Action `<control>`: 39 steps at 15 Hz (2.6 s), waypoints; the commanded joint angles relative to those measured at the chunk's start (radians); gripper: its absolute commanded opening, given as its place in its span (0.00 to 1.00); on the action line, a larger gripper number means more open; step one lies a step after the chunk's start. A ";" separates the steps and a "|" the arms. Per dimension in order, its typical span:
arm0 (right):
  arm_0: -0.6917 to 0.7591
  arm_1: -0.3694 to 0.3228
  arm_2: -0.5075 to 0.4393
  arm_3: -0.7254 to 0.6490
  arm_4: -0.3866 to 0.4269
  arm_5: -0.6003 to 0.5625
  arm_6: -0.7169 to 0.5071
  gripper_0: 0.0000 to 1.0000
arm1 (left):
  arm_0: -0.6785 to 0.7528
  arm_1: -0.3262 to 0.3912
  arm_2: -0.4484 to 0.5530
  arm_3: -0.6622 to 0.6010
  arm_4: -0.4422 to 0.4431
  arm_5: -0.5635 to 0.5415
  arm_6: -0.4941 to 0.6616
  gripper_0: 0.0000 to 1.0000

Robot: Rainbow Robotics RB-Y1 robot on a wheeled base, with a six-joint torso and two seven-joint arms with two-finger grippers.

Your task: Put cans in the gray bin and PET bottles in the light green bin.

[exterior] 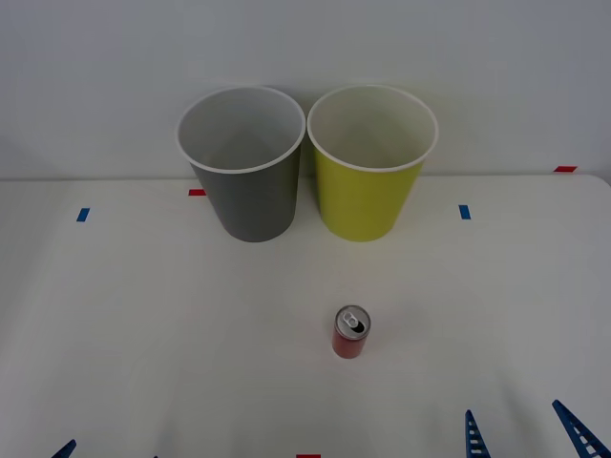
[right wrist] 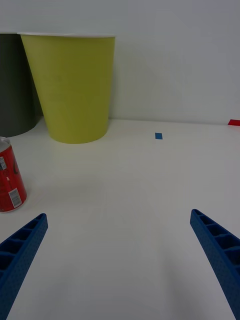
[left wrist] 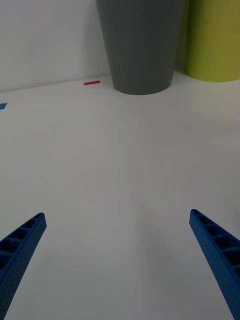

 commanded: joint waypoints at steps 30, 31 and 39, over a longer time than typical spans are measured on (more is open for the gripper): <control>-0.038 0.015 -0.014 0.097 0.000 -0.066 0.008 1.00 | 0.000 0.000 0.000 0.000 0.000 0.000 0.000 1.00; -0.038 -0.006 -0.017 0.091 0.002 -0.077 0.008 1.00 | 0.000 0.000 0.000 0.000 0.000 0.000 0.000 1.00; -0.143 -0.097 0.095 0.150 -0.006 -0.114 0.003 1.00 | 0.000 0.000 0.000 0.000 0.000 0.000 0.000 1.00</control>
